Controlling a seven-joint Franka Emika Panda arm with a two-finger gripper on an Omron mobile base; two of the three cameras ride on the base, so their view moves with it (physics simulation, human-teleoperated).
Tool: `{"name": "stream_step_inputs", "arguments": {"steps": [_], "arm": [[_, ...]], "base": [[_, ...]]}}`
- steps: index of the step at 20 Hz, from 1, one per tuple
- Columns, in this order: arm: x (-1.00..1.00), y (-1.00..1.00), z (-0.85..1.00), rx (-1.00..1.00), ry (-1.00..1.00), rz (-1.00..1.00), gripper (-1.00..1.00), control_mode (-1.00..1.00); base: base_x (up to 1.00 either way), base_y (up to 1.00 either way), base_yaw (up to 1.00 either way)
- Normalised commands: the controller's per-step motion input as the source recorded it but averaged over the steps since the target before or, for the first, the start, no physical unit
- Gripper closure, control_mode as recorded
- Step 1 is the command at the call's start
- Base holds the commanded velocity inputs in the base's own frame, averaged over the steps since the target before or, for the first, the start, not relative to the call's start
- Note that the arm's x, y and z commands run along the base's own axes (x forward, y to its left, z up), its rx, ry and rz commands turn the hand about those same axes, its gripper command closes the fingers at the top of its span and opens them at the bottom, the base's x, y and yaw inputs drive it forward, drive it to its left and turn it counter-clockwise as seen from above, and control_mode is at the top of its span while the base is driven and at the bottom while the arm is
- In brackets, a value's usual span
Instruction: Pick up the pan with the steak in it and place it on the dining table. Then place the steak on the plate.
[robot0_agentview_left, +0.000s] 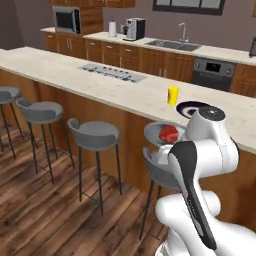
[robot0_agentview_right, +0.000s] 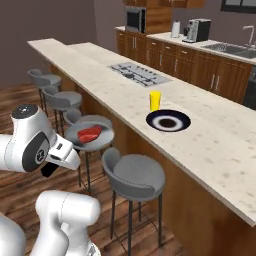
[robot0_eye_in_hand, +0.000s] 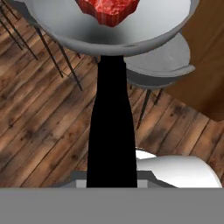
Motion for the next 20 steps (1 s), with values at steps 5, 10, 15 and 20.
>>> {"name": "stream_step_inputs", "arguments": {"steps": [5, 10, 15, 20], "arm": [[0.00, 0.00, 0.00, 0.00, 0.00, 0.00, 1.00, 1.00], [0.00, 0.00, 0.00, 0.00, 0.00, 0.00, 1.00, 1.00], [0.00, 0.00, 0.00, 0.00, 0.00, 0.00, 1.00, 1.00], [0.00, 0.00, 0.00, 0.00, 0.00, 0.00, 1.00, 1.00]], "base": [[0.01, 0.00, -0.50], [0.01, 0.00, -0.50], [0.01, 0.00, -0.50], [0.02, 0.00, -0.50]]}}
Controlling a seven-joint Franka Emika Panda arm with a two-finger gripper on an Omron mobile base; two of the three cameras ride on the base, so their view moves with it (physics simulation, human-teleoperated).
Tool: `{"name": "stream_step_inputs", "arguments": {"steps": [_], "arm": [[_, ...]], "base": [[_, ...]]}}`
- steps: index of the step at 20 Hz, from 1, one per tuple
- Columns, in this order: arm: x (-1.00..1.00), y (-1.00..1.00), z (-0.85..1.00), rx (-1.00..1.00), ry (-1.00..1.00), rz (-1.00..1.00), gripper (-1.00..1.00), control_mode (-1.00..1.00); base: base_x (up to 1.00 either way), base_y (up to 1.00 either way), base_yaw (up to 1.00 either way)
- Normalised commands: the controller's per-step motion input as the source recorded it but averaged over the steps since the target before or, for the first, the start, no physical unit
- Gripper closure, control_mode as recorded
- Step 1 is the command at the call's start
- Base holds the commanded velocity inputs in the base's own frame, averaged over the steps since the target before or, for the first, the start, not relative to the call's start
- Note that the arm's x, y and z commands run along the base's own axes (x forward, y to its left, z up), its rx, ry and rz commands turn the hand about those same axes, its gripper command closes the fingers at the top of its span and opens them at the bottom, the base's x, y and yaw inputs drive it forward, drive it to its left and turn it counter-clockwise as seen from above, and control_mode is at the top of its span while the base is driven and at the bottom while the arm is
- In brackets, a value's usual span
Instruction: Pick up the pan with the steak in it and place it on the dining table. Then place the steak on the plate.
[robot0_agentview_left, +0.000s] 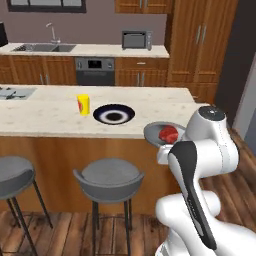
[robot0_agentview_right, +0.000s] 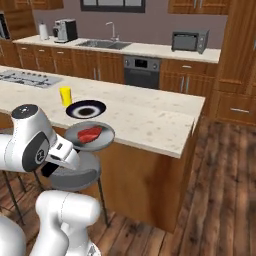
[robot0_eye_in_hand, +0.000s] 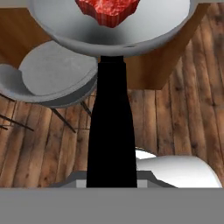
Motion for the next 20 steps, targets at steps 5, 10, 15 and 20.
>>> {"name": "stream_step_inputs", "arguments": {"steps": [5, 10, 15, 20], "arm": [[0.00, 0.00, 0.00, 0.00, 0.00, 0.00, 1.00, 1.00], [0.00, 0.00, 0.00, 0.00, 0.00, 0.00, 1.00, 1.00], [0.00, 0.00, 0.00, 0.00, 0.00, 0.00, 1.00, 1.00], [0.00, 0.00, 0.00, 0.00, 0.00, 0.00, 1.00, 1.00]], "base": [[0.03, 0.00, -0.50], [-0.01, -0.01, -0.31], [0.01, 0.04, 0.00], [0.05, 0.79, -0.10]]}}
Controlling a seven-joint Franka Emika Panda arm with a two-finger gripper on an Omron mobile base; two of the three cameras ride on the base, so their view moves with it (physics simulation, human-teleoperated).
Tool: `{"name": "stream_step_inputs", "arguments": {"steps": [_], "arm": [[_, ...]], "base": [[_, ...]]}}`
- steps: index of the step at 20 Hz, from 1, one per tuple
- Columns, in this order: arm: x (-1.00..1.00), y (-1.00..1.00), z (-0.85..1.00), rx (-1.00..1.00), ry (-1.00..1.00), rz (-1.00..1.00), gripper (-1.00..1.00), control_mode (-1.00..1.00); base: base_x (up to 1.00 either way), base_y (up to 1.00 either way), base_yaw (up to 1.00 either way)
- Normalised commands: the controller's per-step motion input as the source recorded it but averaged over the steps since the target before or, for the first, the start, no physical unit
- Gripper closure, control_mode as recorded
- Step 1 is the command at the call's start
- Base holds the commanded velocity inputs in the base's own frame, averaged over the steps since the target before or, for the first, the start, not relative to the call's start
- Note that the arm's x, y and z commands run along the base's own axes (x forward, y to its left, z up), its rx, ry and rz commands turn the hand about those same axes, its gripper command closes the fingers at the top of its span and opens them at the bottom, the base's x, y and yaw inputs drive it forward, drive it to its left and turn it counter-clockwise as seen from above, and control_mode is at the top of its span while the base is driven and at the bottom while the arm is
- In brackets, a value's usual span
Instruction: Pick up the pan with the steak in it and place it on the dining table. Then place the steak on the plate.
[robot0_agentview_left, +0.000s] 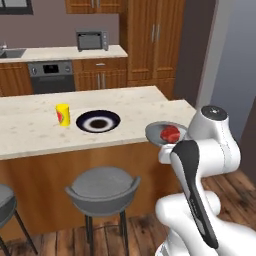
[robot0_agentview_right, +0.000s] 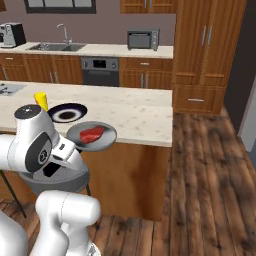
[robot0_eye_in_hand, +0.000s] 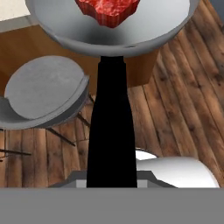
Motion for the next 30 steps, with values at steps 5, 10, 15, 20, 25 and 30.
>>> {"name": "stream_step_inputs", "arguments": {"steps": [5, 10, 15, 20, 25, 30], "arm": [[0.00, 0.00, 0.00, 0.00, 0.00, 0.00, 1.00, 1.00], [0.00, 0.00, 0.00, 0.00, 0.00, 0.00, 1.00, 1.00], [0.00, 0.00, 0.00, 0.00, 0.00, 0.00, 1.00, 1.00], [0.00, 0.00, 0.00, 0.00, 0.00, 0.00, 1.00, 1.00], [0.00, 0.00, 0.00, 0.00, 0.00, 0.00, 1.00, 1.00], [0.00, 0.00, 0.00, 0.00, 0.00, 0.00, 1.00, 1.00]], "base": [[0.00, 0.28, -0.05], [0.07, -0.29, 0.00], [0.13, -0.65, 0.04], [0.21, 0.00, 0.00], [0.74, 0.16, 0.00], [0.74, 0.12, 0.00]]}}
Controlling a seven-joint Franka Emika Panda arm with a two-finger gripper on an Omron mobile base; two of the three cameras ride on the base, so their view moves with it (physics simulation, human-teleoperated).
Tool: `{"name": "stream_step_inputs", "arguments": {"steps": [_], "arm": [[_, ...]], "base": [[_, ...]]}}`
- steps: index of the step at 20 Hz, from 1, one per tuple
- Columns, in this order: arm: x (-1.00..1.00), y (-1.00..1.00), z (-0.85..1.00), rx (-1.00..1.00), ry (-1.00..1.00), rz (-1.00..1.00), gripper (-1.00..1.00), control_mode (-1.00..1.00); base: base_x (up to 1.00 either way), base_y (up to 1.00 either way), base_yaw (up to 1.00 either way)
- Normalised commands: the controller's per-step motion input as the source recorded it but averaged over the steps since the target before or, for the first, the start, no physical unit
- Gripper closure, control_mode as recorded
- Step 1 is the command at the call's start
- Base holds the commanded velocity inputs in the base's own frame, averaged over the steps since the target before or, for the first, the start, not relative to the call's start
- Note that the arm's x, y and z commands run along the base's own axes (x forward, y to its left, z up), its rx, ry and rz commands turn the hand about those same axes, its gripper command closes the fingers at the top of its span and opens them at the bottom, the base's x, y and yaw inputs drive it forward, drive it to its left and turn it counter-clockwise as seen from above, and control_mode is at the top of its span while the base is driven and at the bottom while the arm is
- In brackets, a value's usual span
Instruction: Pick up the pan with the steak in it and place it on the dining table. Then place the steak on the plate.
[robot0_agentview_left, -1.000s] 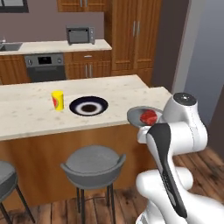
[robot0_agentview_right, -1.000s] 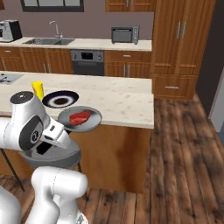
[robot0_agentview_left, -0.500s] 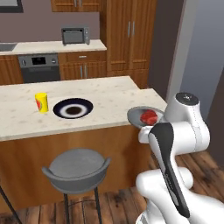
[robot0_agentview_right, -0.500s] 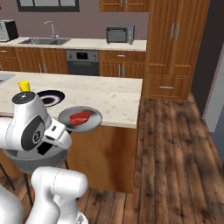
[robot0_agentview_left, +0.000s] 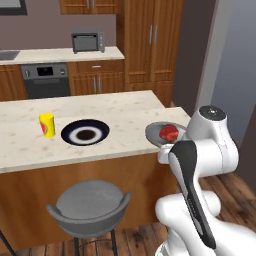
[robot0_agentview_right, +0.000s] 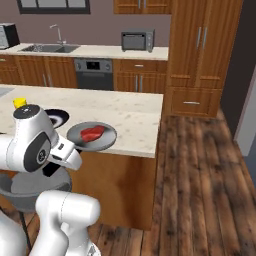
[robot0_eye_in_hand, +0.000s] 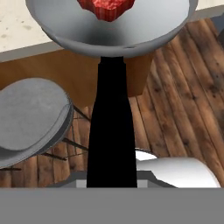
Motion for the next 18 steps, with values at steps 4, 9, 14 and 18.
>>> {"name": "stream_step_inputs", "arguments": {"steps": [4, 9, 14, 18], "arm": [[0.37, 0.13, -0.04, 0.00, 0.00, 0.00, 1.00, -1.00], [0.88, 0.34, -0.09, 0.00, 0.00, 0.00, 1.00, -1.00], [0.81, 0.27, -0.02, 0.00, 0.00, 0.00, 1.00, -1.00], [0.72, 0.13, -0.03, 0.01, 0.00, 0.00, 1.00, -1.00]], "base": [[0.33, 0.08, 0.00], [0.00, 0.00, 0.00], [0.00, 0.00, 0.00], [0.00, 0.00, 0.00]]}}
